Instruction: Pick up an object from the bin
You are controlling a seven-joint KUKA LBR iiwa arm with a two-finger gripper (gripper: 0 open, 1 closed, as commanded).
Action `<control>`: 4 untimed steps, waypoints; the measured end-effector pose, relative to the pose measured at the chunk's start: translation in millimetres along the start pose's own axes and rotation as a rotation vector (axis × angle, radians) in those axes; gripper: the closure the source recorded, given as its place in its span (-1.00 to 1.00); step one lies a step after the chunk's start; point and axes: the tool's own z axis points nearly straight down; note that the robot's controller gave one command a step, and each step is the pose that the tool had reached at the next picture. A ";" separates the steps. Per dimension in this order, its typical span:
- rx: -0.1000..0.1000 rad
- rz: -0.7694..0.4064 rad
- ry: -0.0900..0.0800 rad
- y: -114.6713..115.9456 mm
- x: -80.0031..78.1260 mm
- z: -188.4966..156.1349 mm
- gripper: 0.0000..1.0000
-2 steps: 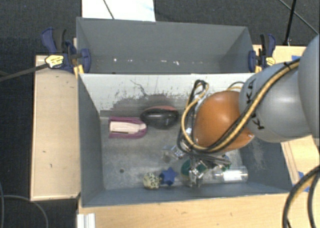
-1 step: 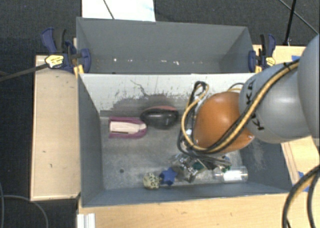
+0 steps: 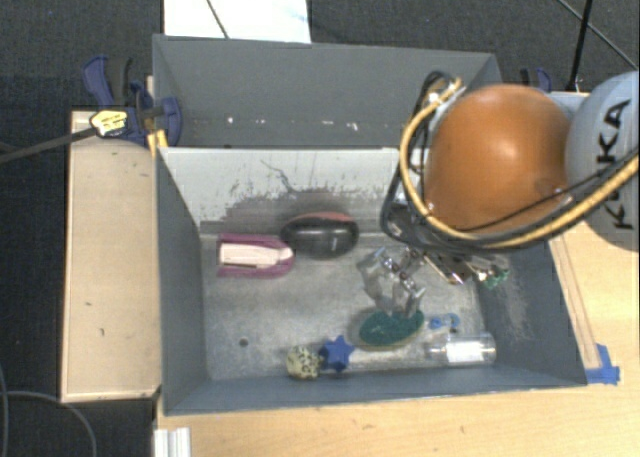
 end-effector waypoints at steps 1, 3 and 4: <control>-0.009 -0.073 0.013 -22.2 -5.6 89.6 1.00; -0.006 0.009 0.010 -21.6 5.5 97.4 -1.00; -0.010 -0.287 0.013 -21.6 2.5 172.7 -1.00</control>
Offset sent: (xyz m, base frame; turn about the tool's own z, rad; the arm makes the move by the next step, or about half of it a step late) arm 0.0194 -0.0137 -0.0854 -0.0749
